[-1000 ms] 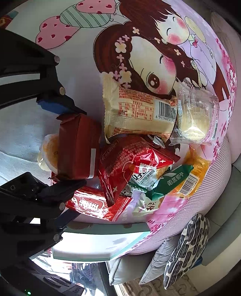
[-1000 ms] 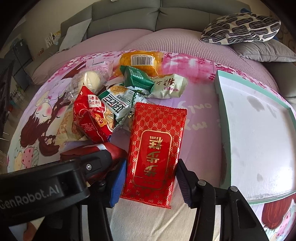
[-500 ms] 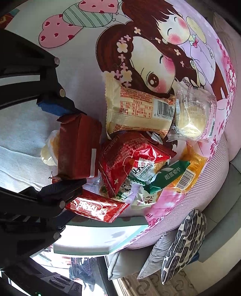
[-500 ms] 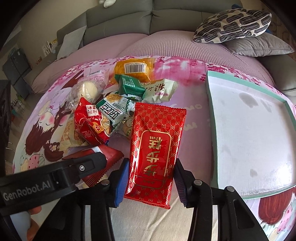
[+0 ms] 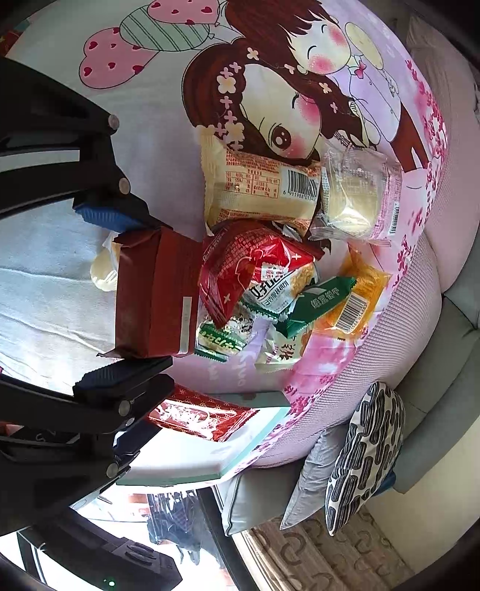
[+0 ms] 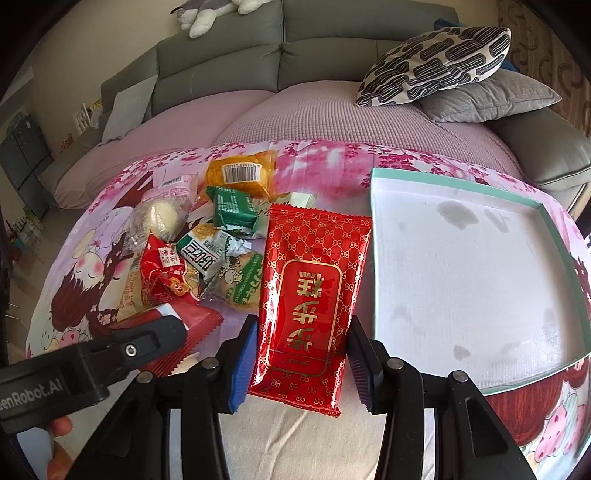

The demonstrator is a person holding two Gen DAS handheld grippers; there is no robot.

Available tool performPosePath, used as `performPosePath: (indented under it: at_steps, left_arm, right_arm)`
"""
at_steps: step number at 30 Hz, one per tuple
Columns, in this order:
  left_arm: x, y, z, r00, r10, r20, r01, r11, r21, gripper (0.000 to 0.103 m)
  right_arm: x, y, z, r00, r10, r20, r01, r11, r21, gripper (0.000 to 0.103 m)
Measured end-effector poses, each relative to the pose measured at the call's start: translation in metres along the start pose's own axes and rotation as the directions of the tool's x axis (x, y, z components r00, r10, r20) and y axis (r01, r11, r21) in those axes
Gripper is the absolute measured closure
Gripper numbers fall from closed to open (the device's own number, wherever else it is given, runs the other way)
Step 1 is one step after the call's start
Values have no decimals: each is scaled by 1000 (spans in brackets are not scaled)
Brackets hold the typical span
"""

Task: Organize snacks
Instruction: 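Carry the red packet with the right gripper while the left carries the red box over the tray, then lower and release the red packet with the right gripper while the left releases the red box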

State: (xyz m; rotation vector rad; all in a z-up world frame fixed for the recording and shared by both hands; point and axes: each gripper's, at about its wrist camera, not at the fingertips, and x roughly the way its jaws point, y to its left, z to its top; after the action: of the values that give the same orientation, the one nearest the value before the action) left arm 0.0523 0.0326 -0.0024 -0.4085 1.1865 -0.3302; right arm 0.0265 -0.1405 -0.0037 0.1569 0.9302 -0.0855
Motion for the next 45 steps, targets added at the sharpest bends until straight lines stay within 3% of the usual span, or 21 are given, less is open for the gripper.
performPosePath:
  at_steps: [3, 10, 19, 36, 45]
  left_arm:
    - [-7, -12, 1, 1000, -5, 19, 4, 1000, 30, 40]
    - [-4, -62, 9, 999, -20, 35, 15, 991, 136, 40]
    - [19, -144, 17, 996, -90, 23, 78, 949, 305, 40]
    - [115, -211, 14, 998, -60, -23, 63, 873, 484, 40]
    - [153, -211, 5, 998, -19, -56, 43, 875, 483, 40]
  right_arm:
    - [-7, -17, 3, 1000, -18, 22, 17, 999, 36, 54]
    - [-21, -78, 7, 984, -172, 49, 163, 975, 150, 54]
    - [-28, -155, 0, 961, -275, 27, 252, 910, 330, 54]
    - [-13, -186, 0, 953, -302, -19, 286, 877, 386, 57]
    - [-9, -197, -8, 948, -309, -75, 311, 853, 418, 57]
